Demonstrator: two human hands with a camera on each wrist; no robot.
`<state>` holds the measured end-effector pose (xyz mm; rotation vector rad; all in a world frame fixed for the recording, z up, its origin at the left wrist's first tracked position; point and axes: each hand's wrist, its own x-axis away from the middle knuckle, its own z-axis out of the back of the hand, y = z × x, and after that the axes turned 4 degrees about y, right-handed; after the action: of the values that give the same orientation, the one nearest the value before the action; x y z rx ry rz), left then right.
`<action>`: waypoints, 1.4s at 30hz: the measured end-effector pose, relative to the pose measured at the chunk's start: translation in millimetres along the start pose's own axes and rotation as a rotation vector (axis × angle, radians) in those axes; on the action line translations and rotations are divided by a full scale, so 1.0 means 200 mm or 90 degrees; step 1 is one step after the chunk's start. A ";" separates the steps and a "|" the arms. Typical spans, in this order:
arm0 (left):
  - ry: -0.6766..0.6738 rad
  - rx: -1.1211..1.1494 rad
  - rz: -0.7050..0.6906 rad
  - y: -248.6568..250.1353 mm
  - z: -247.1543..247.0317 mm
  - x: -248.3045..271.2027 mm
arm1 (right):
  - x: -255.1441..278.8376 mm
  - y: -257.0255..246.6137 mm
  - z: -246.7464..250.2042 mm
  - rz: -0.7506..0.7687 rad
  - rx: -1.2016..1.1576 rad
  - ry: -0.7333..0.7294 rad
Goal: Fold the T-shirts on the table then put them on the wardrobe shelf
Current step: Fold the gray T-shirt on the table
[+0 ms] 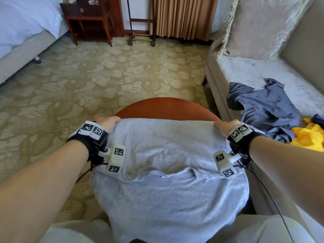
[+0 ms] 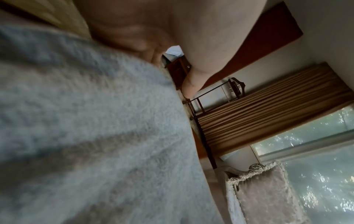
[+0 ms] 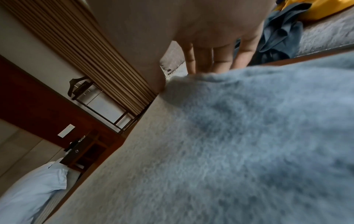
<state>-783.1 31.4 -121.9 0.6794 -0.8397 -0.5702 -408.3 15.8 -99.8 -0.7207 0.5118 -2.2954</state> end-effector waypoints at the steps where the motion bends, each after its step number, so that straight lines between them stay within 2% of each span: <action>1: 0.016 0.003 -0.002 0.00 -0.02 -0.03 | -0.01 -0.01 0.00 0.013 0.015 -0.010; 3: 0.031 -0.006 0.004 0.01 -0.03 -0.06 | -0.04 -0.03 0.01 0.050 0.023 -0.022; 5: 0.043 -0.015 -0.038 0.03 -0.03 -0.10 | -0.07 -0.03 0.01 0.075 -0.035 -0.005; 8: 0.060 0.072 -0.060 0.00 -0.04 -0.28 | -0.12 -0.04 0.02 0.115 -0.135 0.049; 10: 0.063 0.104 -0.081 -0.01 -0.05 -0.38 | -0.16 -0.06 0.00 0.134 -0.146 0.053; 15: 0.043 0.057 -0.103 0.07 -0.02 -0.14 | -0.21 -0.08 -0.07 0.092 -0.097 0.002; 19: 0.013 -0.023 -0.104 0.01 0.03 -0.02 | -0.18 -0.04 -0.09 0.040 -0.045 -0.029; 21: 0.004 -0.018 -0.106 -0.04 0.07 0.05 | -0.13 -0.02 -0.08 0.001 -0.017 -0.043; 24: -0.017 0.035 -0.032 -0.13 0.09 0.17 | -0.06 0.08 -0.08 -0.048 0.078 -0.051; 25: -0.056 0.065 -0.007 -0.19 0.10 0.20 | -0.04 0.14 -0.08 -0.064 0.084 -0.054; 27: -0.160 0.119 0.014 -0.37 0.09 0.08 | 0.07 0.21 -0.05 -0.058 0.053 -0.074; 29: -0.148 0.102 0.030 -0.70 0.02 -0.37 | 0.21 0.27 0.00 -0.038 0.022 -0.139; 30: -0.132 0.122 0.034 -0.79 0.01 -0.44 | 0.26 0.30 0.01 -0.035 0.019 -0.177; 31: -0.143 0.132 0.038 -0.79 0.03 -0.35 | 0.31 0.34 0.01 -0.013 0.031 -0.211; 34: -0.143 0.086 -0.031 -0.59 0.19 0.34 | 0.36 0.48 0.00 -0.011 -0.042 -0.283; 35: -0.154 0.078 -0.039 -0.58 0.21 0.45 | 0.38 0.54 0.01 -0.016 -0.046 -0.275; 37: -0.162 0.041 -0.051 -0.62 0.23 0.52 | 0.45 0.63 0.02 -0.081 -0.080 -0.277; 42: -0.176 -0.058 -0.020 -0.69 0.33 0.65 | 0.56 0.79 0.09 -0.095 -0.020 -0.293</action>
<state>-791.4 -169.5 -129.0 0.5372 -1.0550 -0.7368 -391.5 -175.3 -129.8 -1.2957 0.2855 -2.1570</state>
